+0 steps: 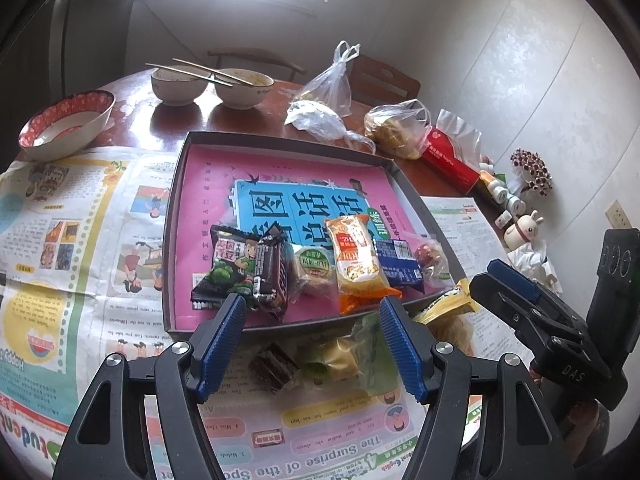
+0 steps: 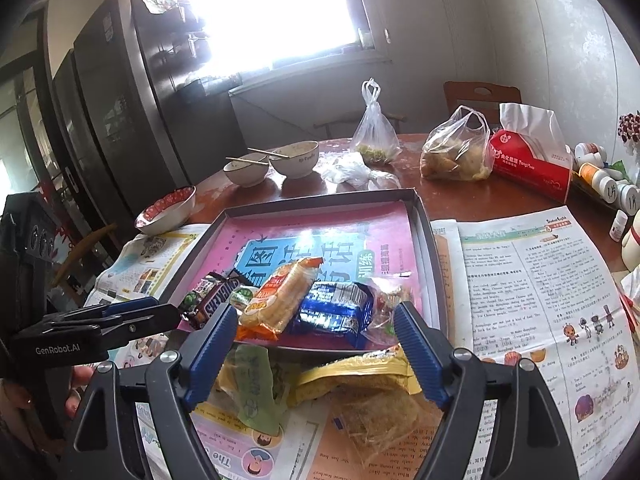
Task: Organize snacks
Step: 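Move both grippers back toward the remaining snacks on the newspaper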
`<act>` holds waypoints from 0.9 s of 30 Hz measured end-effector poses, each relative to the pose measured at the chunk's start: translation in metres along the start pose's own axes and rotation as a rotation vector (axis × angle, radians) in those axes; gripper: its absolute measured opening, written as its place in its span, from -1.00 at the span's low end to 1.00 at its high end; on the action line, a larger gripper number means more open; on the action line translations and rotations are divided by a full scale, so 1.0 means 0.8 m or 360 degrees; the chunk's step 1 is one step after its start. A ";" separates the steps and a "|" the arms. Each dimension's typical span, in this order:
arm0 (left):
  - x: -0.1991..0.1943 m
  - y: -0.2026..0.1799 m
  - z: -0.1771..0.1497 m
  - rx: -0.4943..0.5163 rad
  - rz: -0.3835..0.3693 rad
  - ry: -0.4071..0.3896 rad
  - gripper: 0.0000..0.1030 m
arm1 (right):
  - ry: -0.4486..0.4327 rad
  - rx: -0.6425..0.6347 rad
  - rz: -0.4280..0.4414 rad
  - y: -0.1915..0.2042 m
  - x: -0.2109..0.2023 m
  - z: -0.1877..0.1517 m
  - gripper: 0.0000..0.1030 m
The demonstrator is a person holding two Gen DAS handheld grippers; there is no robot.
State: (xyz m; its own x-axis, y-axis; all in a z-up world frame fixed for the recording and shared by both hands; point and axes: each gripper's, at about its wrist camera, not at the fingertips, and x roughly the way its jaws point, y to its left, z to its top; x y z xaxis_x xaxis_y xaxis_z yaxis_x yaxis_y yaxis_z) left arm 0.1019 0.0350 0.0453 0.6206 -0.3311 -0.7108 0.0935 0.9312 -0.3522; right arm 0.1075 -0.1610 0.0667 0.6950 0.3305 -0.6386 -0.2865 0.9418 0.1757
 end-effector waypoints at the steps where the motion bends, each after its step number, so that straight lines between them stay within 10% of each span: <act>1: 0.000 0.000 -0.001 0.0000 0.0003 0.0002 0.38 | 0.0001 -0.0001 0.0003 0.000 0.000 -0.001 0.55; 27: 0.008 0.013 -0.034 -0.0011 0.0046 0.0074 0.38 | 0.0078 -0.0017 -0.0050 -0.011 -0.004 -0.038 0.55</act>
State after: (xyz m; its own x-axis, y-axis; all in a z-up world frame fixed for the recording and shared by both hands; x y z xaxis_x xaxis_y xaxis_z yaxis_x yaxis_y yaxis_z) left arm 0.0857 0.0381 0.0203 0.5861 -0.3111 -0.7481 0.0705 0.9394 -0.3354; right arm 0.0877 -0.1725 0.0446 0.6707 0.2970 -0.6797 -0.2723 0.9509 0.1469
